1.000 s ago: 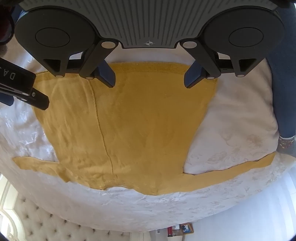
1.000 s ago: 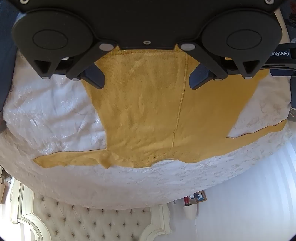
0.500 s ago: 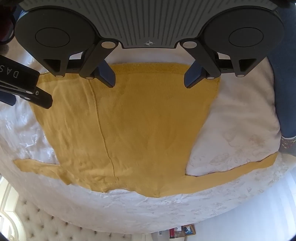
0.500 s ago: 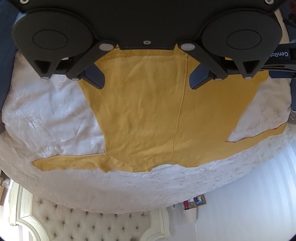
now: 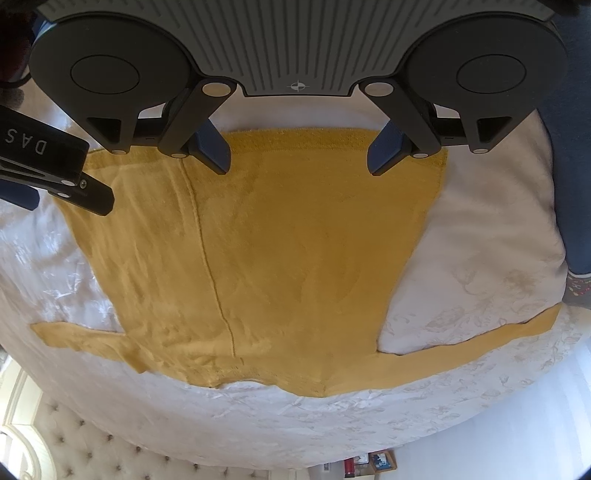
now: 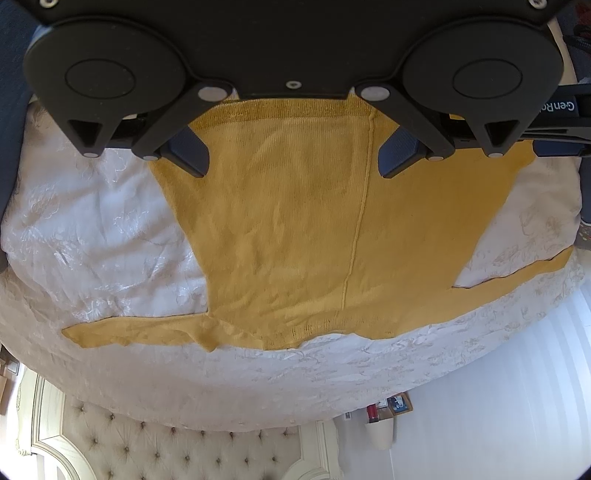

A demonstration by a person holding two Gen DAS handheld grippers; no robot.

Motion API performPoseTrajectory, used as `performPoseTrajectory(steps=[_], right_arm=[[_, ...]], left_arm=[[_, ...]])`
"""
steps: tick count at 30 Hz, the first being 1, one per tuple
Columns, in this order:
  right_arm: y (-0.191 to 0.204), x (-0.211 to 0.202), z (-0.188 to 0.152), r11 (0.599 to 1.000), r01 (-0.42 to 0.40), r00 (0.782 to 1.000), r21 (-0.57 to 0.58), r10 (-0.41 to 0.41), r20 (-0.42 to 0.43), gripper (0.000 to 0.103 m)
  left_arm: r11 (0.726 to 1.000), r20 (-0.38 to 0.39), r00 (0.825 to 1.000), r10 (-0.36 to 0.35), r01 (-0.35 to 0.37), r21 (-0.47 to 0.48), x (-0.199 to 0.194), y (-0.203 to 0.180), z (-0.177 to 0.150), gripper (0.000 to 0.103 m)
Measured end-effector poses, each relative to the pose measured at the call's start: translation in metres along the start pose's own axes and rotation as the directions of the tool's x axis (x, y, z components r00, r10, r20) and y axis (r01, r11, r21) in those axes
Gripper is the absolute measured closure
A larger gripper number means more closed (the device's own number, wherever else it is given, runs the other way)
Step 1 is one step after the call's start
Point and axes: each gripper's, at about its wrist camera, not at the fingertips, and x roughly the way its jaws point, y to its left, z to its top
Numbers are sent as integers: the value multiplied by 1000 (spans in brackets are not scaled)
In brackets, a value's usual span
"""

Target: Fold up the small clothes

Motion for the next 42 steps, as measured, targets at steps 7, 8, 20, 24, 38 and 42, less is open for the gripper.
performPoseTrajectory(steps=[7,8,20,24,38,42], right_arm=[[0,1,1,1000,-3,1000,3,3,-6,5],[0,1,1,1000,-4,1000,3,4,-6,5],[0,4,-1,1000,-4,1000,8,4,-17,5],[0,4,-2,1000,-4,1000,9,4,-20,5],[3,16,-6,1000,5,999,11,-5,-47,5],[6,18,-5,1000,17,1000,-13,-18,-13,5]], left_arm=[[1000,-3,1000,-9,9,2,1,0,0,22],[1000,-4,1000,-9,9,1,1,-1,0,22],[1000,-23,1000,-21,21,-9,4,-1,-1,22],[1000,-31,999,-27,26,-14,6,-2,-1,22],[995,-62,994,-87,84,-58,21,7,-6,23],[997,-53,996,-74,73,-19,29,6,-6,24]])
